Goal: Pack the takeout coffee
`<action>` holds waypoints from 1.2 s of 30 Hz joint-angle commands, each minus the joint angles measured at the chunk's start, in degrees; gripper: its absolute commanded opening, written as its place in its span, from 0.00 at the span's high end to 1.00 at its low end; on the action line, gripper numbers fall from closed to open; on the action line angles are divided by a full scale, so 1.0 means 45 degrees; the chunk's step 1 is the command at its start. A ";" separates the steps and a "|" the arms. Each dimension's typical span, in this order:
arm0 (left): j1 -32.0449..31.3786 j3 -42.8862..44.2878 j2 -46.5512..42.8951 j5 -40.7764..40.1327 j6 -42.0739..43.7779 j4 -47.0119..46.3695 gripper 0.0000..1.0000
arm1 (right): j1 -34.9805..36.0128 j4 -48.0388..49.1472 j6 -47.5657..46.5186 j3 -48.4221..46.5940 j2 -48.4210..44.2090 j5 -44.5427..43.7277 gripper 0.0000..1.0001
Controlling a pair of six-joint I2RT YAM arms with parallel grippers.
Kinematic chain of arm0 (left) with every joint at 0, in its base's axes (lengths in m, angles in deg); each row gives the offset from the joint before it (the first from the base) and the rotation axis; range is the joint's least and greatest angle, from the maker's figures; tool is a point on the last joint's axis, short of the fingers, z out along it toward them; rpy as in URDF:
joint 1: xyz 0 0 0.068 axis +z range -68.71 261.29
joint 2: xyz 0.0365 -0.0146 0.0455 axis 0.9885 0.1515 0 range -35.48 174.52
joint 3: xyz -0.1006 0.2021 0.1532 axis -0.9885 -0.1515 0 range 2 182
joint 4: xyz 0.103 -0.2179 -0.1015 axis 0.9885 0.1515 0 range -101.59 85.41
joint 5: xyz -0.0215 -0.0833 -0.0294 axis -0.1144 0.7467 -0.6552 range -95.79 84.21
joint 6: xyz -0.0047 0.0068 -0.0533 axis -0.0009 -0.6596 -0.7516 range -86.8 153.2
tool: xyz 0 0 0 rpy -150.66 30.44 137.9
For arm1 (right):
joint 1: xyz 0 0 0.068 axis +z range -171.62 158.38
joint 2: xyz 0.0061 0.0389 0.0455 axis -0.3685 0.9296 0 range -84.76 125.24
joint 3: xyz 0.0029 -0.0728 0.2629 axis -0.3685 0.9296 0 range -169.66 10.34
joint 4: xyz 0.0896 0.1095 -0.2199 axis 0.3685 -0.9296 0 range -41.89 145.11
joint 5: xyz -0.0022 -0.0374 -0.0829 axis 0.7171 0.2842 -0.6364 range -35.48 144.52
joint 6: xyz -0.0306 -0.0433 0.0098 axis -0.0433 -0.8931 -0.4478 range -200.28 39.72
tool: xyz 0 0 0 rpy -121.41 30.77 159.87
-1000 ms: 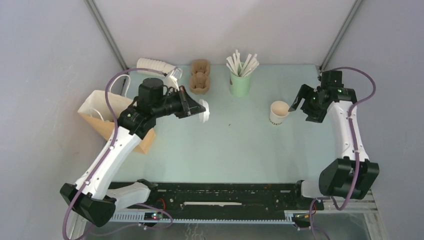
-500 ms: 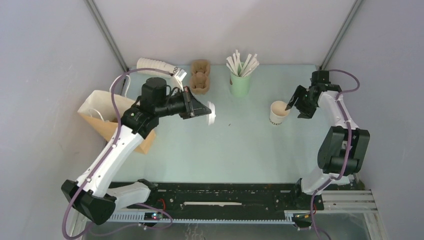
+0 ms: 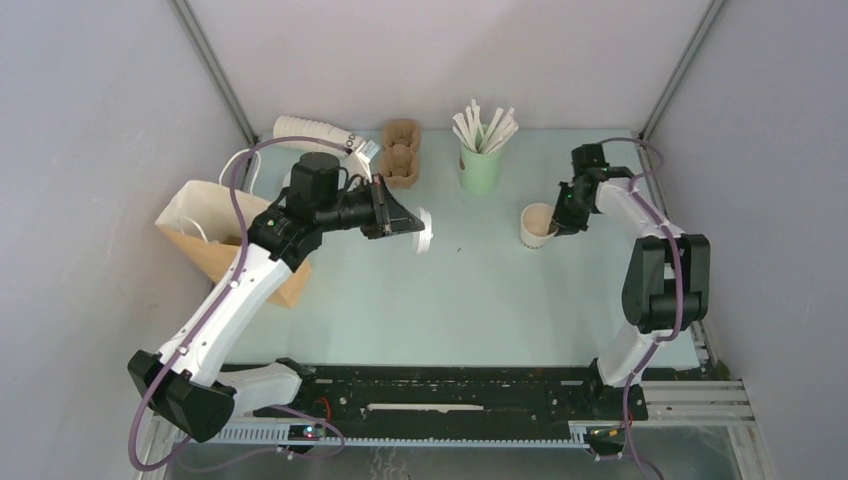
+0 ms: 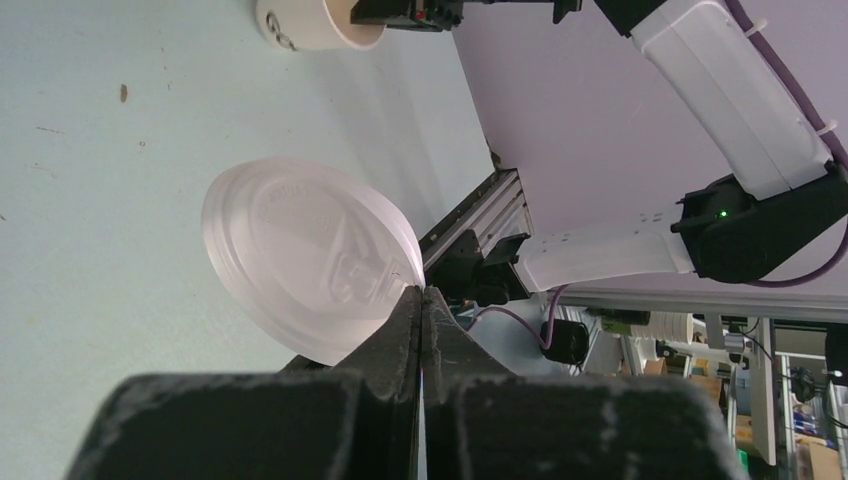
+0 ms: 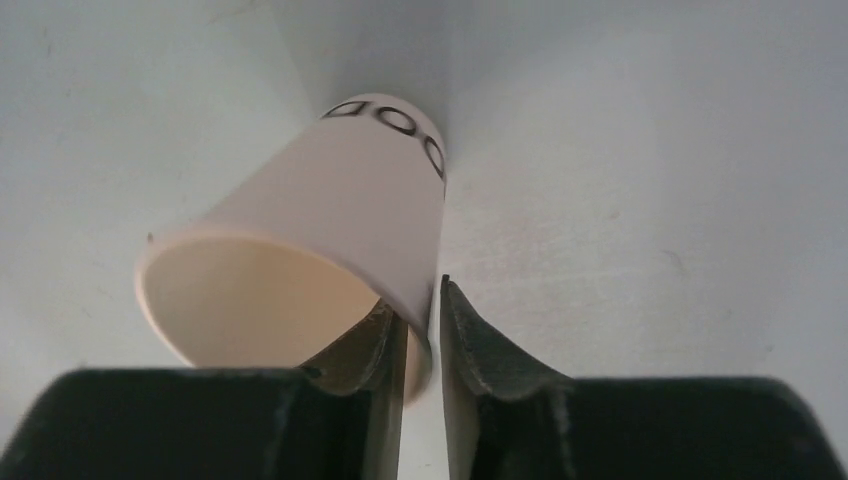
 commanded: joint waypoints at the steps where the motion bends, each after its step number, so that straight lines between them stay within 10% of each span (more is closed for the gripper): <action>1: -0.0089 0.0308 -0.0289 0.0443 0.0167 -0.0303 1.00 | 0.1643 -0.0481 -0.0136 -0.0380 -0.0137 -0.0508 0.79; 15: -0.0089 -0.1416 -0.0396 0.3898 -0.2028 -0.5111 1.00 | 0.7511 -0.0785 0.0234 -0.0250 -0.0438 0.0546 0.78; 25: -0.0055 -0.2545 -0.1159 0.5045 -0.5034 -1.0536 1.00 | 0.6842 -0.3993 -0.0679 -0.2515 -0.3544 0.0975 0.22; 30: 0.0045 -0.2549 -0.1070 0.4852 -0.7531 -1.3679 1.00 | 0.6126 0.0204 -0.0470 -0.1878 -0.7461 0.5652 0.01; 36: 0.0393 -0.2505 -0.1057 0.3897 -0.8822 -1.5361 1.00 | 0.6307 0.5349 0.2536 -0.0572 -0.8843 0.6862 0.00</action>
